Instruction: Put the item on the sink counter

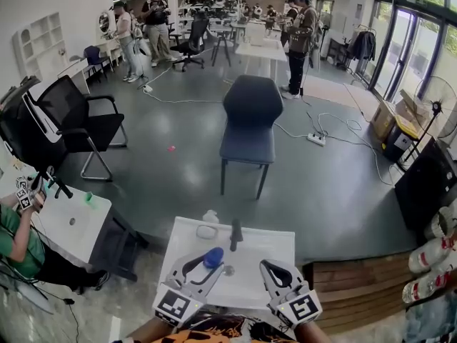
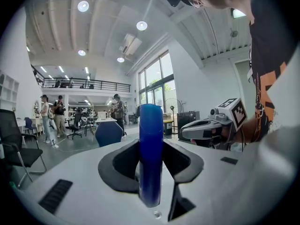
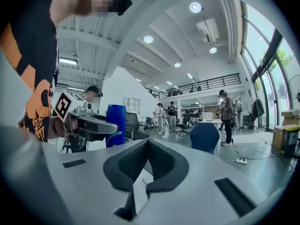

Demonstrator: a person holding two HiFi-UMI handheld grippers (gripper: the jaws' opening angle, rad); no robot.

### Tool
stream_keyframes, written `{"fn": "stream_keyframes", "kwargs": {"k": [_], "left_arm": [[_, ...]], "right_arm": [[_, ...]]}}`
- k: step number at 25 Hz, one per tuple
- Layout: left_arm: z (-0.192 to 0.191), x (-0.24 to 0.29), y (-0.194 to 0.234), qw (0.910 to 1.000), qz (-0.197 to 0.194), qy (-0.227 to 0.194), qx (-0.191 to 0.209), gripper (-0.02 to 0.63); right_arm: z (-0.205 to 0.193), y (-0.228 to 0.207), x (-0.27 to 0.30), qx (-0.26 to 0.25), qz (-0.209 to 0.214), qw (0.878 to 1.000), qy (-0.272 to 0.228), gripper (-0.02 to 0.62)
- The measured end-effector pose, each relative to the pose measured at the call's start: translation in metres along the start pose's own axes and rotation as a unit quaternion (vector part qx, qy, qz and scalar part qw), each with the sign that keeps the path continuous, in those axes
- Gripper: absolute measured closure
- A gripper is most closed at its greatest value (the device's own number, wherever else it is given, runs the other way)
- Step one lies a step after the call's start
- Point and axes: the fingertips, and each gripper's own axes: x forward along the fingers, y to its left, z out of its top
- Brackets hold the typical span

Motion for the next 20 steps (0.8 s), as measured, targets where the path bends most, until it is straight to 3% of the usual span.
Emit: {"fn": "stream_keyframes", "kwargs": {"k": [12, 20], "left_arm": [[-0.013, 0.006, 0.035, 0.9999, 0.011, 0.004, 0.003, 0.443], [-0.024, 0.011, 0.06, 0.9998, 0.02, 0.006, 0.001, 0.443]], "right_arm": [[-0.021, -0.02, 0.021, 0.035, -0.028, 0.999, 0.02, 0.58], [-0.029, -0.025, 0.039, 0.033, -0.031, 0.998, 0.032, 0.58]]}}
